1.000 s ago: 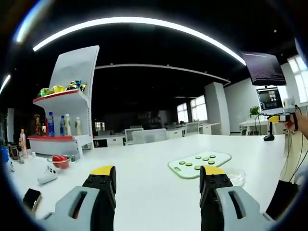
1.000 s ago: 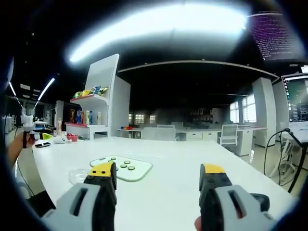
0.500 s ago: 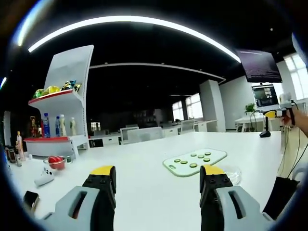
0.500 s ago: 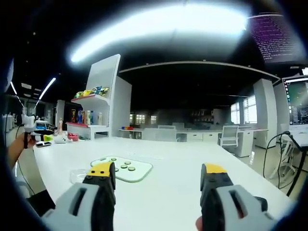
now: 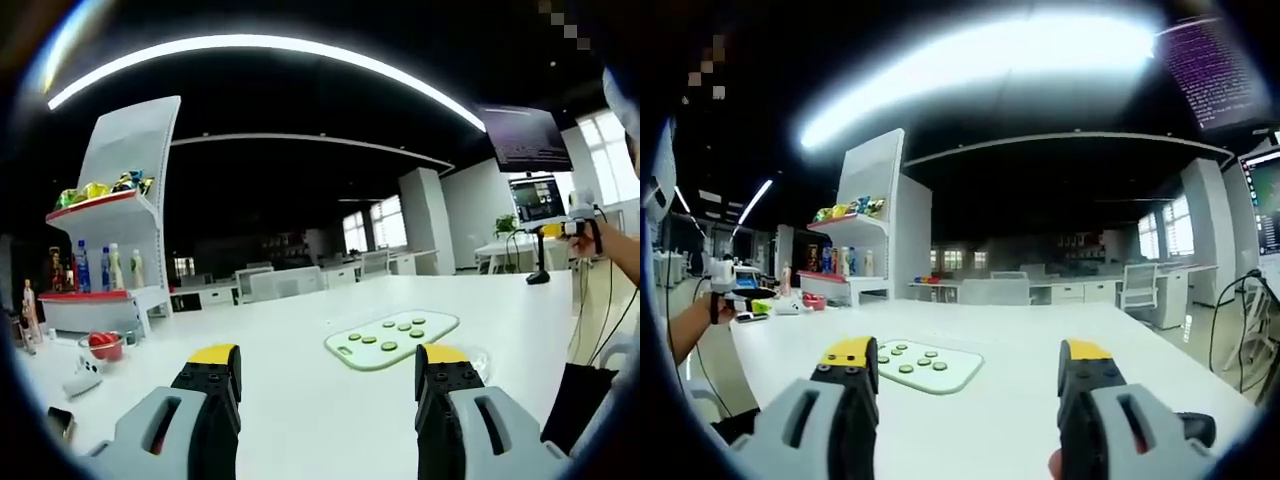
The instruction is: Open the petri dish lid, add cucumber slices into the petri dish, and close the lid
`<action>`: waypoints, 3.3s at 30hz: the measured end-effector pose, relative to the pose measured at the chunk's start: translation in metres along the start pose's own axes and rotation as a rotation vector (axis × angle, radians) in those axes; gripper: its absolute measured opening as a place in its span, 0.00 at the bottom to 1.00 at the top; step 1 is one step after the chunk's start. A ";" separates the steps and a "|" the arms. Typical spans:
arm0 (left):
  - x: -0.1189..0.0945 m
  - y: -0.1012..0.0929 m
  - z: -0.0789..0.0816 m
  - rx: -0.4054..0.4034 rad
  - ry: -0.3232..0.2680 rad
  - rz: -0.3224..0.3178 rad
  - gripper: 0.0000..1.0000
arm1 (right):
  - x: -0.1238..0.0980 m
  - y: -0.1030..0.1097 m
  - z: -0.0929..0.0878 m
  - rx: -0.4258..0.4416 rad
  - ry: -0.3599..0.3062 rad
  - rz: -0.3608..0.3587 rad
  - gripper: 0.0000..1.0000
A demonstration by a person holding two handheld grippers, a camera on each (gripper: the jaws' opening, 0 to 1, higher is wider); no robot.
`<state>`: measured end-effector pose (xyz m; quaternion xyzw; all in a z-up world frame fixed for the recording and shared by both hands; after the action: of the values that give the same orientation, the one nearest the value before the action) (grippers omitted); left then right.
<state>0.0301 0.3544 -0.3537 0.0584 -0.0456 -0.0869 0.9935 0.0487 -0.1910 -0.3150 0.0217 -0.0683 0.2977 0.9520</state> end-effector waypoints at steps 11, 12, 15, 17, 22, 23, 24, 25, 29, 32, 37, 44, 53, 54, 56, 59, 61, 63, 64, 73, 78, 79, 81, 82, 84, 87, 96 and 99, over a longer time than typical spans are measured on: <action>0.006 -0.013 0.015 -0.020 -0.050 -0.111 0.71 | 0.013 0.008 0.008 -0.017 -0.022 0.081 0.74; 0.006 -0.015 0.016 -0.017 -0.050 -0.119 0.71 | 0.016 0.010 0.008 -0.024 -0.019 0.096 0.74; 0.008 -0.018 0.016 0.001 -0.045 -0.148 0.71 | 0.023 0.016 0.007 -0.032 -0.013 0.156 0.75; 0.009 -0.022 0.017 -0.004 -0.048 -0.182 0.71 | 0.028 0.020 0.006 -0.041 -0.008 0.194 0.75; 0.013 -0.022 0.020 -0.010 -0.064 -0.235 0.71 | 0.042 0.025 -0.002 -0.046 0.038 0.250 0.75; 0.014 -0.022 0.019 -0.012 -0.063 -0.242 0.71 | 0.044 0.026 -0.004 -0.050 0.044 0.254 0.75; 0.016 -0.023 0.019 -0.011 -0.062 -0.250 0.71 | 0.046 0.027 -0.005 -0.049 0.050 0.262 0.75; 0.016 -0.024 0.018 -0.011 -0.062 -0.262 0.71 | 0.047 0.027 -0.006 -0.047 0.052 0.271 0.75; 0.018 -0.032 0.016 -0.029 -0.071 -0.327 0.72 | 0.055 0.032 -0.011 -0.043 0.066 0.321 0.75; 0.020 -0.037 0.013 -0.009 -0.063 -0.364 0.73 | 0.060 0.034 -0.015 -0.054 0.089 0.339 0.75; 0.025 -0.045 0.008 -0.002 -0.044 -0.427 0.74 | 0.066 0.041 -0.017 -0.057 0.101 0.394 0.76; 0.031 -0.059 0.008 -0.033 -0.041 -0.530 0.74 | 0.078 0.050 -0.024 -0.069 0.128 0.479 0.76; 0.039 -0.071 0.003 -0.016 -0.014 -0.603 0.74 | 0.091 0.061 -0.027 -0.076 0.138 0.566 0.78; 0.040 -0.072 0.002 -0.012 -0.012 -0.607 0.74 | 0.092 0.062 -0.027 -0.077 0.139 0.572 0.78; 0.041 -0.074 0.002 -0.001 -0.006 -0.617 0.74 | 0.095 0.064 -0.029 -0.085 0.147 0.591 0.78; 0.042 -0.079 0.003 0.010 -0.004 -0.651 0.74 | 0.099 0.069 -0.034 -0.096 0.166 0.626 0.78; 0.044 -0.082 0.002 0.019 0.000 -0.667 0.75 | 0.102 0.072 -0.037 -0.104 0.179 0.642 0.78; 0.046 -0.085 0.000 0.025 0.008 -0.681 0.75 | 0.105 0.075 -0.040 -0.109 0.189 0.659 0.78; 0.047 -0.087 -0.001 0.029 0.010 -0.690 0.75 | 0.107 0.077 -0.041 -0.109 0.192 0.668 0.78; 0.057 -0.101 -0.009 0.045 0.036 -0.762 0.75 | 0.120 0.092 -0.052 -0.124 0.237 0.750 0.79; 0.063 -0.107 -0.017 0.051 0.057 -0.799 0.75 | 0.129 0.101 -0.060 -0.135 0.267 0.793 0.79; 0.065 -0.109 -0.020 0.055 0.065 -0.809 0.75 | 0.131 0.103 -0.062 -0.136 0.275 0.803 0.79; 0.068 -0.112 -0.024 0.059 0.078 -0.821 0.75 | 0.134 0.107 -0.067 -0.142 0.295 0.822 0.79; 0.069 -0.114 -0.025 0.063 0.083 -0.827 0.75 | 0.136 0.108 -0.070 -0.143 0.306 0.831 0.79; 0.072 -0.117 -0.028 0.067 0.093 -0.843 0.75 | 0.140 0.111 -0.073 -0.148 0.317 0.841 0.79; 0.076 -0.121 -0.032 0.072 0.112 -0.850 0.75 | 0.145 0.116 -0.077 -0.153 0.332 0.862 0.80; 0.078 -0.130 -0.043 0.107 0.156 -0.899 0.75 | 0.157 0.129 -0.089 -0.186 0.388 0.930 0.80; 0.082 -0.131 -0.046 0.111 0.167 -0.902 0.75 | 0.161 0.134 -0.095 -0.194 0.408 0.947 0.80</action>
<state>0.0934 0.2165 -0.4091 0.1322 0.0598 -0.5027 0.8522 0.1145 0.0174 -0.3859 -0.1584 0.0889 0.6858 0.7047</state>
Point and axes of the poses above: the point that each gripper's makers call its tool centre point, and the gripper's own axes: x roughly forward along the fingers, y roughly to its left, z roughly out of its top, the point moved 6 cm from there along -x, roughly backward along the fingers, and after that the axes turned 9 degrees about z, right-handed, at the moved point
